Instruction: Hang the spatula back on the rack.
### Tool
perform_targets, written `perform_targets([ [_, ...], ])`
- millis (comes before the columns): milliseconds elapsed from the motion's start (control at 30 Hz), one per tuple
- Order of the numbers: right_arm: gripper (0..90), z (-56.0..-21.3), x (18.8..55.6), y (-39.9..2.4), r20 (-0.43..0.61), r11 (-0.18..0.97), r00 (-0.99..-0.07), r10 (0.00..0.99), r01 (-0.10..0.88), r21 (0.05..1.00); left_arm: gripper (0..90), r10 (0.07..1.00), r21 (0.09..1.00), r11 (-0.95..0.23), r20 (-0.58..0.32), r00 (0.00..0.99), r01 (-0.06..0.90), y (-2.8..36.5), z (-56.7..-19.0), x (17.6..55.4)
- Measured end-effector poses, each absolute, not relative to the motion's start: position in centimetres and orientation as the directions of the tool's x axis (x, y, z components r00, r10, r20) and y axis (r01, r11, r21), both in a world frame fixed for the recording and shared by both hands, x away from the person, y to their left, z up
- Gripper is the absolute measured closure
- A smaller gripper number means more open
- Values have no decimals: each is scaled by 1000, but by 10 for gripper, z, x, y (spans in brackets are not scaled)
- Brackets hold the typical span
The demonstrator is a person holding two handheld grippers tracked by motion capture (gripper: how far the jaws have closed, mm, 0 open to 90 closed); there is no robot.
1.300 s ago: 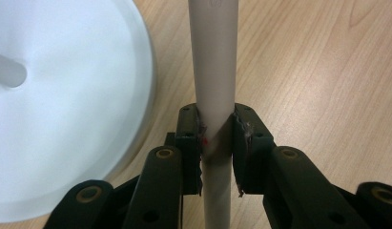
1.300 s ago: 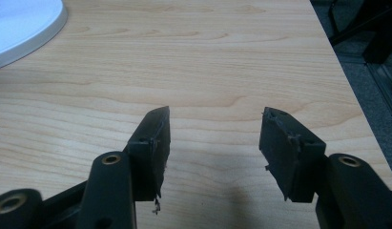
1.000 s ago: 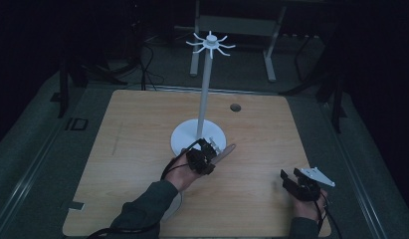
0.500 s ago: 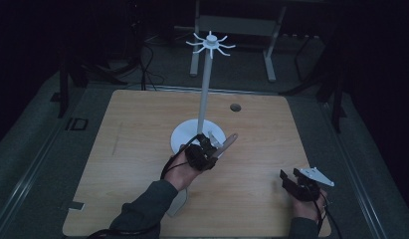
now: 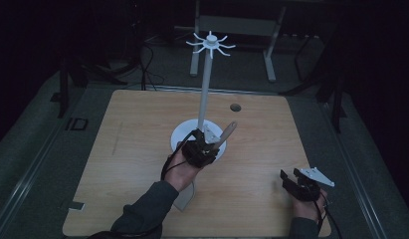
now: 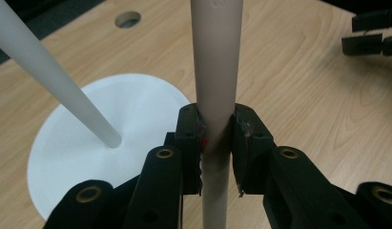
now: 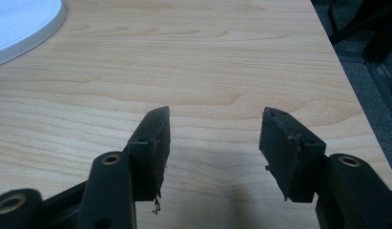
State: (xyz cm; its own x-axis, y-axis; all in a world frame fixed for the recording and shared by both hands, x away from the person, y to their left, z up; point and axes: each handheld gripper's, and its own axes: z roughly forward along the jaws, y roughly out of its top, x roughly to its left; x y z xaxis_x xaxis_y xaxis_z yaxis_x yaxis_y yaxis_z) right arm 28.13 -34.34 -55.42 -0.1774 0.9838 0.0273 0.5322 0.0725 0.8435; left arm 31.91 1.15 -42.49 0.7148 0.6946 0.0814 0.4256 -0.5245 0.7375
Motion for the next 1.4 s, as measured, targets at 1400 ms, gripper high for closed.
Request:
perform_targets([
  [1400, 436, -555, 282, -343, 27, 72, -175, 984, 537, 840, 749, 872, 905, -259, 69, 484, 338, 22, -391, 313],
])
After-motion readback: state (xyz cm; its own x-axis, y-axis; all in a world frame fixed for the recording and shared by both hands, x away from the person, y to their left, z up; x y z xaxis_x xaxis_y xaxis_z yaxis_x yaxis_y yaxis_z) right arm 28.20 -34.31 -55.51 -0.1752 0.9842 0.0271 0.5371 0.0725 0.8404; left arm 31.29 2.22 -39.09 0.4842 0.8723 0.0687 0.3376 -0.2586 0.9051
